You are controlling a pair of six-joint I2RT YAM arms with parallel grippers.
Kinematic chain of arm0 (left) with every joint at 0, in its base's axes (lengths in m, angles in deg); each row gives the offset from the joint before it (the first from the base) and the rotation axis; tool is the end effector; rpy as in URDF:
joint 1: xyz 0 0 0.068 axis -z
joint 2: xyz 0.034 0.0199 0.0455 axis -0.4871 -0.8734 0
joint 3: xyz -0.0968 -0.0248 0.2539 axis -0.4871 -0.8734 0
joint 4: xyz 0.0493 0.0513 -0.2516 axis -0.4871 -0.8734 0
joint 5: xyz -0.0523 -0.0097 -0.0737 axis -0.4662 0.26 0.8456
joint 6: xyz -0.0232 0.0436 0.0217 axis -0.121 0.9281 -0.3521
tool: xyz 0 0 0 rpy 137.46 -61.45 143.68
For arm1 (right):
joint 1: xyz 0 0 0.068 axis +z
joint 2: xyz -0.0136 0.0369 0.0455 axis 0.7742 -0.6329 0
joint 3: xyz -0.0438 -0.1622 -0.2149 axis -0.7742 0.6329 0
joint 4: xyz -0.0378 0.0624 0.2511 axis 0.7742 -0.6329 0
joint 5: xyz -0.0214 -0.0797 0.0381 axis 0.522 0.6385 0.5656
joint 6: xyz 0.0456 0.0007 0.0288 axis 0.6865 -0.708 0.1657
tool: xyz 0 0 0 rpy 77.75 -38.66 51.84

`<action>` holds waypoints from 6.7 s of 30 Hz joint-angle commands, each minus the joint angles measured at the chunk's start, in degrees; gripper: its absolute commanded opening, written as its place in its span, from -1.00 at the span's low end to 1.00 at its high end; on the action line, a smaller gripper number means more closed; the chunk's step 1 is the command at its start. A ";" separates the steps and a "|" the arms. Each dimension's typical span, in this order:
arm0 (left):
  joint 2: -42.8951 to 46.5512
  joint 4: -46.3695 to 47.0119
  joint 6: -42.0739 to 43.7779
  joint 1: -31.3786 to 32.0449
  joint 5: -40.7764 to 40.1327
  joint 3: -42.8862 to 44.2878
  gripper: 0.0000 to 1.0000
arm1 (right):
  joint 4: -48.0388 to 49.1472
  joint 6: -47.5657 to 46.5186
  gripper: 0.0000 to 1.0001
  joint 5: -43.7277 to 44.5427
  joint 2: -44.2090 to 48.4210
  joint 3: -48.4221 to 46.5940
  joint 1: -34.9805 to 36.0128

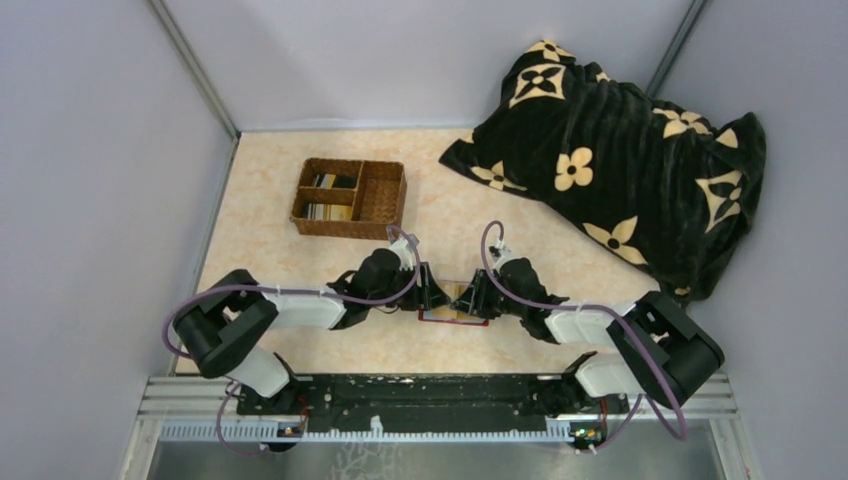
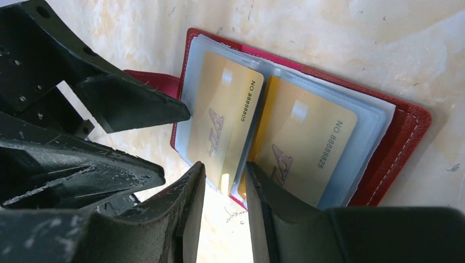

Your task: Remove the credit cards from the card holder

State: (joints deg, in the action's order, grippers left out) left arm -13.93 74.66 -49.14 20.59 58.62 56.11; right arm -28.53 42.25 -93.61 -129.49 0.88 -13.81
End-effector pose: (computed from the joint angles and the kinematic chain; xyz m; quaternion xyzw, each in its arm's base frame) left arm 0.1806 -0.2227 0.1470 0.0862 0.8634 -0.4098 0.2814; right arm 0.1674 0.1375 0.1259 0.0122 0.8791 0.3948 0.2667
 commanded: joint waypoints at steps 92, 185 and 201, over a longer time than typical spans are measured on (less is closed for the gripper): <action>-5.81 -46.63 29.19 -23.50 -25.54 48.86 0.70 | -30.45 -15.88 -1.00 1.78 22.90 -16.38 -11.43; 17.28 -32.45 16.33 -13.29 -21.10 23.62 0.57 | -16.76 -10.31 -1.00 -23.44 9.20 -28.55 -11.29; 30.50 3.22 12.10 -21.38 10.92 2.49 0.47 | 8.17 4.99 -1.00 -33.80 3.22 -29.57 -10.73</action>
State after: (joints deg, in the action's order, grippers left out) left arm 14.05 63.71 -35.63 -0.22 57.77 62.08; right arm -30.26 43.22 -124.36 -125.73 -26.38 -24.87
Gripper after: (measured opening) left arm 0.729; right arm 0.006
